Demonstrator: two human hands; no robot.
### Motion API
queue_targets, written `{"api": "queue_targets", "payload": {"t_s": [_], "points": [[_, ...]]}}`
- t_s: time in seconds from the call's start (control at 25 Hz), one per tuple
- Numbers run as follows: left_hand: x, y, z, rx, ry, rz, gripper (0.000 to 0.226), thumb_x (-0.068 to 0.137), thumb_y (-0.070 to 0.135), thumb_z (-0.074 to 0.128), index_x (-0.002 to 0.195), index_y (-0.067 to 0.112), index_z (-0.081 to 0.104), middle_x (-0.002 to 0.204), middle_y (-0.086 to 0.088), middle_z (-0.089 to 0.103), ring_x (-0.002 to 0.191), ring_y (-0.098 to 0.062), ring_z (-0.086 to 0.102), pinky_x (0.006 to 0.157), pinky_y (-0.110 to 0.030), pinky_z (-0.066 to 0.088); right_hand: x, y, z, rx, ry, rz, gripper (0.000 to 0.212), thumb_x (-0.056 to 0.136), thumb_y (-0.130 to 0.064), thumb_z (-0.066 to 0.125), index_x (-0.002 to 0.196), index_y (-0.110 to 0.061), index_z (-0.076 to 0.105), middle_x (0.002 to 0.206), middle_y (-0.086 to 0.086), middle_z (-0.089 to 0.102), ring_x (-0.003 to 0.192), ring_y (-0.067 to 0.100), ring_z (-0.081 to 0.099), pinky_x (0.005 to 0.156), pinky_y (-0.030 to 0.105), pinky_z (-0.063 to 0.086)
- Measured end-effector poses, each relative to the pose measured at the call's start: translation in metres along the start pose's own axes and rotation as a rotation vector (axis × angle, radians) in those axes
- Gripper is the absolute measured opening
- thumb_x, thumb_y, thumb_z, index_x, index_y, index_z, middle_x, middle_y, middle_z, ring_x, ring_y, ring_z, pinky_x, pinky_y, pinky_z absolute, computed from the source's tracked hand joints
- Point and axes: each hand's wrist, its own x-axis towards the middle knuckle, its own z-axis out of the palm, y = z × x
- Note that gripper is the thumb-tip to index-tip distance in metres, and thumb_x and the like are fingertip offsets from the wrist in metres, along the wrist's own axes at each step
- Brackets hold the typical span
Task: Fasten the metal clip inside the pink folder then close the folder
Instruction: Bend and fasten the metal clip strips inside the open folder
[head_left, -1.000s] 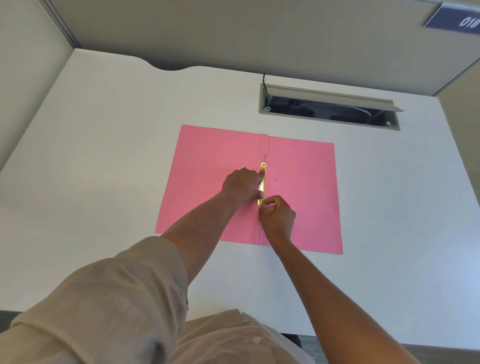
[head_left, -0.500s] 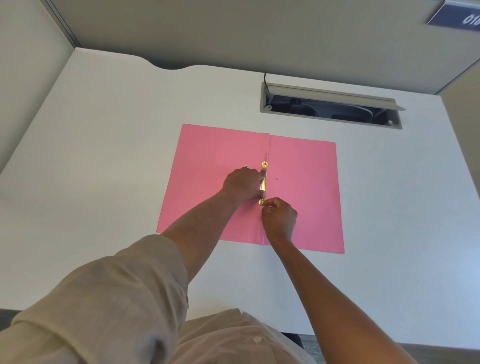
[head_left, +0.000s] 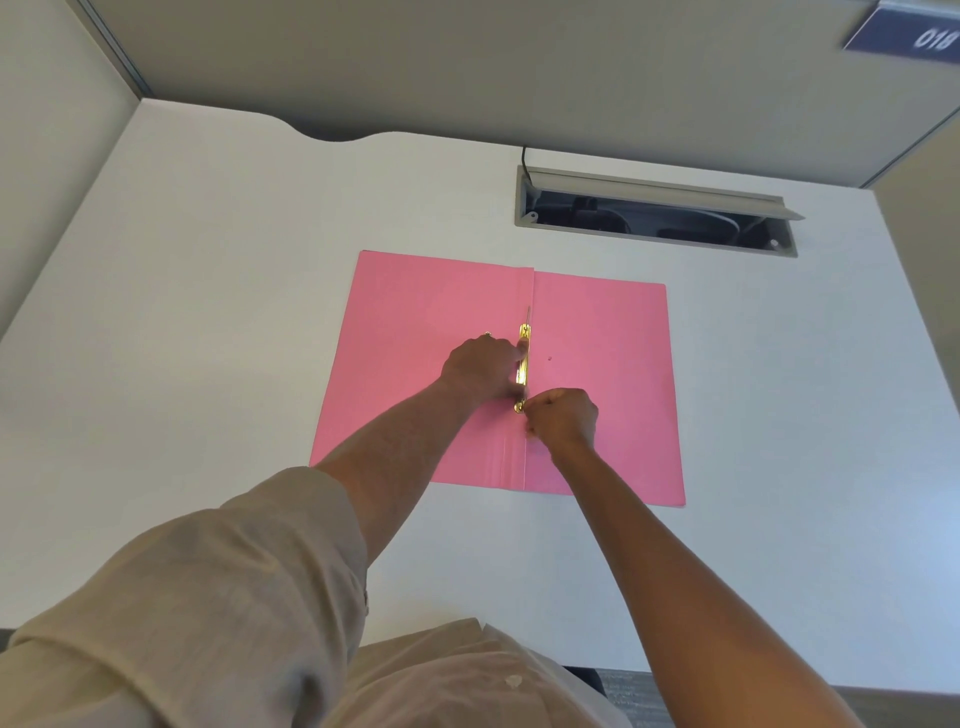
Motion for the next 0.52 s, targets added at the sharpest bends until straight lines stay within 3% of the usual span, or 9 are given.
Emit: {"api": "queue_targets", "payload": {"t_s": [0.12,0.32,0.52], "points": [[-0.001,0.001,-0.001,0.015,0.008,0.008,0.072,0.086,0.037,0.064,0.151,0.026,0.036,0.113,-0.008,0.066,0.114,-0.031,0.056,0.087,-0.044,0.055,0.004,-0.008,-0.006,0.043,-0.029,0.143,0.009,0.078,-0.005,0.073,0.07,-0.007,0.07,0.052,0.006,0.063,0.038,0.016,0.058,0.048,0.023,0.052],[-0.003,0.002,-0.001,0.01,0.018,0.005,0.071,0.085,0.037,0.064,0.151,0.025,0.038,0.114,-0.009,0.066,0.113,-0.031,0.057,0.088,-0.045,0.055,0.009,-0.013,-0.006,0.019,-0.083,0.177,0.017,0.072,-0.005,0.08,0.063,-0.005,0.065,0.049,0.007,0.06,0.048,0.023,0.061,0.072,0.042,0.062],[0.0,0.0,0.002,0.04,0.029,0.013,0.07,0.086,0.034,0.061,0.151,0.027,0.035,0.11,-0.007,0.066,0.112,-0.031,0.057,0.085,-0.044,0.055,0.007,-0.017,-0.003,-0.07,-0.071,0.108,0.012,0.079,-0.006,0.068,0.067,-0.008,0.066,0.049,0.004,0.063,0.032,0.012,0.054,0.046,0.019,0.048]]}}
